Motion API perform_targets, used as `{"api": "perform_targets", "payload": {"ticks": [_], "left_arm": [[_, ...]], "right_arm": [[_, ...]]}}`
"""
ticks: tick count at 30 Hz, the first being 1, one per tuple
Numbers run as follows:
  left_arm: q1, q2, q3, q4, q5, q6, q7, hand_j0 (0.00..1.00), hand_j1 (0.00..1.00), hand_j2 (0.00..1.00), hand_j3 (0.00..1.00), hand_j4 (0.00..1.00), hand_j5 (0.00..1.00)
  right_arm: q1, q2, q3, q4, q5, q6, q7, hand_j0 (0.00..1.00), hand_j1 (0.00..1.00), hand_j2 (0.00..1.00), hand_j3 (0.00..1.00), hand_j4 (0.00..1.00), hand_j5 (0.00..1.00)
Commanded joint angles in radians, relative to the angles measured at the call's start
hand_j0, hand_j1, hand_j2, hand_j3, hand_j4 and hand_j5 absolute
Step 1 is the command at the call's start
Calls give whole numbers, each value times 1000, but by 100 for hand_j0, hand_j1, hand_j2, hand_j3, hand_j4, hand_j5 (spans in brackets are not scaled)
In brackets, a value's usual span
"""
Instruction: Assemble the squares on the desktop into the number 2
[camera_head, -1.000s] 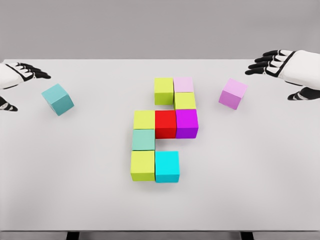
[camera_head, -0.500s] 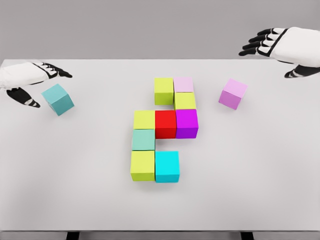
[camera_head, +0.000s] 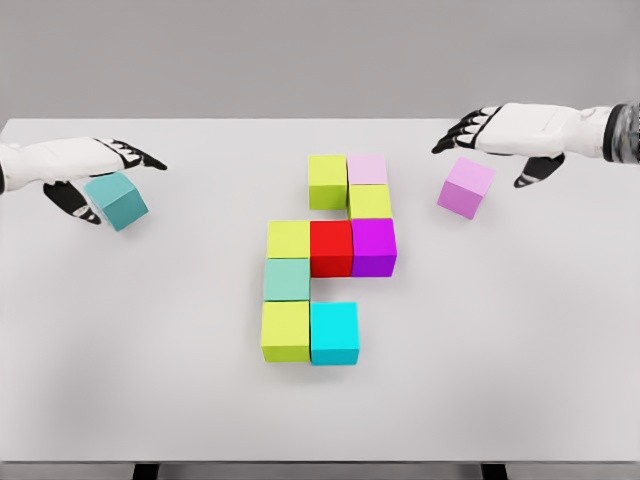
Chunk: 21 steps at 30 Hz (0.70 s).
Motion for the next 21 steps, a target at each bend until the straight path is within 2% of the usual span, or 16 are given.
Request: {"api": "perform_targets", "payload": {"ticks": [1, 3, 4, 8, 14, 16, 18, 21], "left_arm": [[0, 0, 2, 16, 3, 2, -2, 100, 100, 100, 100, 100, 100], [0, -7, 1, 16, -3, 2, -2, 100, 100, 100, 100, 100, 100], [-14, -8, 2, 19, -34, 2, -2, 100, 100, 100, 100, 100, 100], [-20, -10, 24, 32, -80, 2, -2, 100, 100, 100, 100, 100, 100], [-26, -25, 27, 39, -139, 2, -2, 100, 100, 100, 100, 100, 100], [-28, -25, 27, 39, -152, 2, -2, 99, 99, 99, 99, 99, 99], [-29, -29, 28, 65, -172, 2, -2, 98, 98, 98, 98, 98, 98], [-29, -65, 50, 110, -213, 2, -2, 97, 97, 97, 97, 97, 97]], "right_arm": [[0, 17, 27, 22, -3, 3, 0, 100, 100, 100, 100, 100, 100], [-17, 31, 45, 54, -2, 3, 0, 100, 100, 100, 100, 100, 100], [-29, 48, 54, 88, 10, 3, 0, 100, 100, 100, 100, 100, 100], [-43, 59, 93, 96, 26, 3, 0, 100, 100, 100, 100, 100, 100], [-58, 80, 103, 99, 63, 3, 0, 100, 100, 100, 100, 100, 100], [-72, 92, 108, 125, 63, 3, 0, 100, 100, 100, 100, 100, 100], [-87, 111, 116, 171, 81, 3, 0, 100, 100, 100, 100, 100, 100], [-89, 111, 117, 192, 98, 3, 0, 100, 100, 100, 100, 100, 100]]}}
